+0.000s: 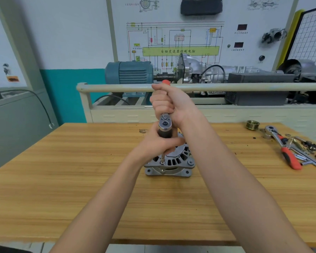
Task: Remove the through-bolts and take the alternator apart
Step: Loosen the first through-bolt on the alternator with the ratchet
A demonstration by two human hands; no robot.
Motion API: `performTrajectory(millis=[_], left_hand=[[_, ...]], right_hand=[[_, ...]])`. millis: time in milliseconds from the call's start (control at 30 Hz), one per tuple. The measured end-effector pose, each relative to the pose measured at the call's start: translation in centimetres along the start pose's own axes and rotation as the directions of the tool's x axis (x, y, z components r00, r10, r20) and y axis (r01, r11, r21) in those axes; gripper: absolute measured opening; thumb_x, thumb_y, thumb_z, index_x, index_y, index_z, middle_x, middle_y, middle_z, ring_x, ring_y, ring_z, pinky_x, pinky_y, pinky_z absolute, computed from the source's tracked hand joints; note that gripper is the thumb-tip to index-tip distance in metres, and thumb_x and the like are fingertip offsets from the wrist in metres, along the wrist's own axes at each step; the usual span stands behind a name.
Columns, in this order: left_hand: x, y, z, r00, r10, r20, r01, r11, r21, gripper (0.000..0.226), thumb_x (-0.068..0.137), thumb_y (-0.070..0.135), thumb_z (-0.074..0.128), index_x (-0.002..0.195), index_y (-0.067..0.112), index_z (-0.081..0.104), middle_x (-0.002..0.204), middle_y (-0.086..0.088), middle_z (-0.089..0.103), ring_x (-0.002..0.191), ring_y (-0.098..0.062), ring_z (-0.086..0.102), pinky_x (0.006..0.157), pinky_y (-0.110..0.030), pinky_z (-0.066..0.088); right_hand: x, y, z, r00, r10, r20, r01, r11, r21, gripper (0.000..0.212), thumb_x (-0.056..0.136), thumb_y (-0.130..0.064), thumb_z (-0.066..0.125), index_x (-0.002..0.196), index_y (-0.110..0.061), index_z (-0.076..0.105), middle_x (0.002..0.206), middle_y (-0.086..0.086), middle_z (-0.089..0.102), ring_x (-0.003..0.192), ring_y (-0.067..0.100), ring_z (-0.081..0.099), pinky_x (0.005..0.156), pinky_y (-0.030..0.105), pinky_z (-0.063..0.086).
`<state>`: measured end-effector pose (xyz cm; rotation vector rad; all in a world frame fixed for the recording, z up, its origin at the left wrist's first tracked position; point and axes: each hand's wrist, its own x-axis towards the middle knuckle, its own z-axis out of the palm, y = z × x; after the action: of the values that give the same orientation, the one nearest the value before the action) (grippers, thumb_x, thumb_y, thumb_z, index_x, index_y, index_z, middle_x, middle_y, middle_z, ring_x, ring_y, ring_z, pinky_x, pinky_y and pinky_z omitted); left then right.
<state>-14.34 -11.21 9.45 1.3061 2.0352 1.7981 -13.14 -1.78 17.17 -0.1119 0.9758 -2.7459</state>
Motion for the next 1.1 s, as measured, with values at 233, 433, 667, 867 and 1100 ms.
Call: performTrajectory(millis=[233, 433, 667, 867, 1100], left_hand=[[1.0, -0.7, 1.5, 0.913, -0.056, -0.404, -0.008, 0.988, -0.154, 0.038, 0.078, -0.011, 0.059, 0.058, 0.016, 0.040, 0.043, 0.011, 0.039, 0.042, -0.010, 0.032, 0.045, -0.023, 0.028], [0.3, 0.1, -0.2, 0.984, -0.028, 0.175, 0.011, 0.995, 0.095, 0.036, 0.072, 0.016, 0.069, 0.044, 0.019, 0.046, 0.042, 0.000, 0.045, 0.041, -0.015, 0.040, 0.049, -0.025, 0.037], [1.3, -0.4, 2.0, 0.918, -0.118, -0.378, 0.076, 0.989, -0.123, 0.037, 0.076, -0.009, 0.060, 0.055, 0.013, 0.040, 0.048, 0.000, 0.039, 0.041, -0.012, 0.034, 0.046, -0.024, 0.030], [0.7, -0.3, 0.3, 0.998, -0.024, 0.060, 0.025, 1.000, -0.015, 0.032, 0.070, 0.008, 0.067, 0.047, 0.020, 0.048, 0.045, 0.001, 0.044, 0.042, -0.014, 0.039, 0.050, -0.026, 0.033], [0.9, -1.5, 1.6, 0.964, -0.099, -0.246, 0.066, 0.988, -0.140, 0.041, 0.077, -0.003, 0.060, 0.048, 0.019, 0.042, 0.041, 0.006, 0.039, 0.038, -0.009, 0.035, 0.042, -0.019, 0.032]], right_hand=[[-0.4, 0.8, 0.0, 0.862, -0.431, -0.265, 0.471, 0.875, 0.109, 0.045, 0.097, -0.018, 0.046, 0.055, -0.020, 0.029, 0.036, -0.008, 0.020, 0.025, 0.006, 0.015, 0.026, 0.017, 0.014], [-1.0, -0.5, -0.6, 1.000, -0.018, -0.011, 0.018, 1.000, -0.015, 0.048, 0.098, -0.019, 0.043, 0.052, -0.019, 0.028, 0.036, -0.007, 0.024, 0.022, 0.005, 0.021, 0.024, 0.014, 0.013], [-0.5, 0.0, -0.6, 0.885, -0.382, -0.265, 0.429, 0.891, 0.147, 0.045, 0.097, -0.015, 0.045, 0.055, -0.020, 0.028, 0.036, -0.008, 0.019, 0.025, 0.006, 0.015, 0.025, 0.017, 0.013], [-0.8, -0.8, -0.8, 0.994, -0.090, -0.063, 0.094, 0.994, 0.060, 0.049, 0.097, -0.017, 0.044, 0.050, -0.018, 0.030, 0.037, -0.007, 0.022, 0.025, 0.005, 0.016, 0.024, 0.015, 0.014], [-0.3, 0.0, -0.4, 0.970, -0.205, -0.132, 0.221, 0.967, 0.130, 0.050, 0.098, -0.018, 0.046, 0.049, -0.017, 0.034, 0.036, -0.008, 0.022, 0.024, 0.004, 0.017, 0.024, 0.015, 0.014]])
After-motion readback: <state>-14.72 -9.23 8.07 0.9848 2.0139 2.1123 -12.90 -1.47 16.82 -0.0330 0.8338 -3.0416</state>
